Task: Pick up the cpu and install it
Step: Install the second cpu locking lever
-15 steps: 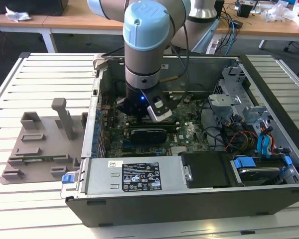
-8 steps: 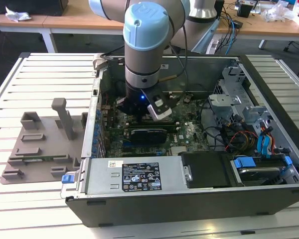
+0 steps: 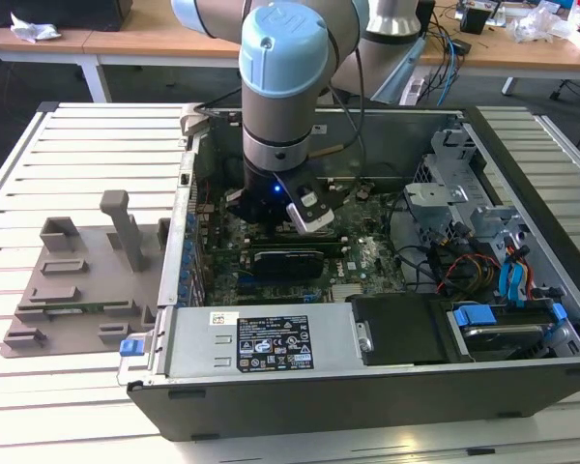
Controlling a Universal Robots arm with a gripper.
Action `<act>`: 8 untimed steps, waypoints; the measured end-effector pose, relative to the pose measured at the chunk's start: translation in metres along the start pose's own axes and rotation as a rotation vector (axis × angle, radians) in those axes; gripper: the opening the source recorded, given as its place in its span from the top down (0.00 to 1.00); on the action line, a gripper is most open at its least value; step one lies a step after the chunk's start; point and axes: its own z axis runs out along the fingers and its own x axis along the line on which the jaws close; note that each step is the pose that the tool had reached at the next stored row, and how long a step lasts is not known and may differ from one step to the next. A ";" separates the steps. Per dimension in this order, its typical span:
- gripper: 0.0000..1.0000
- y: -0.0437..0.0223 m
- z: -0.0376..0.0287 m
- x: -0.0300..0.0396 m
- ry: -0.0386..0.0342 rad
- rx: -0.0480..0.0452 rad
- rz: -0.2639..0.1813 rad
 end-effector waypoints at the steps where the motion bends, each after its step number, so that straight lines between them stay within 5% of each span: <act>1: 0.89 -0.0003 0.0014 -0.0003 0.0009 0.0000 0.000; 3: 0.89 0.0000 0.0008 -0.0005 0.0000 -0.0013 0.000; 5: 0.89 0.0015 -0.0095 -0.0004 0.0006 0.0012 0.000; 8: 0.89 0.0019 -0.0133 -0.0046 0.0014 0.0171 0.000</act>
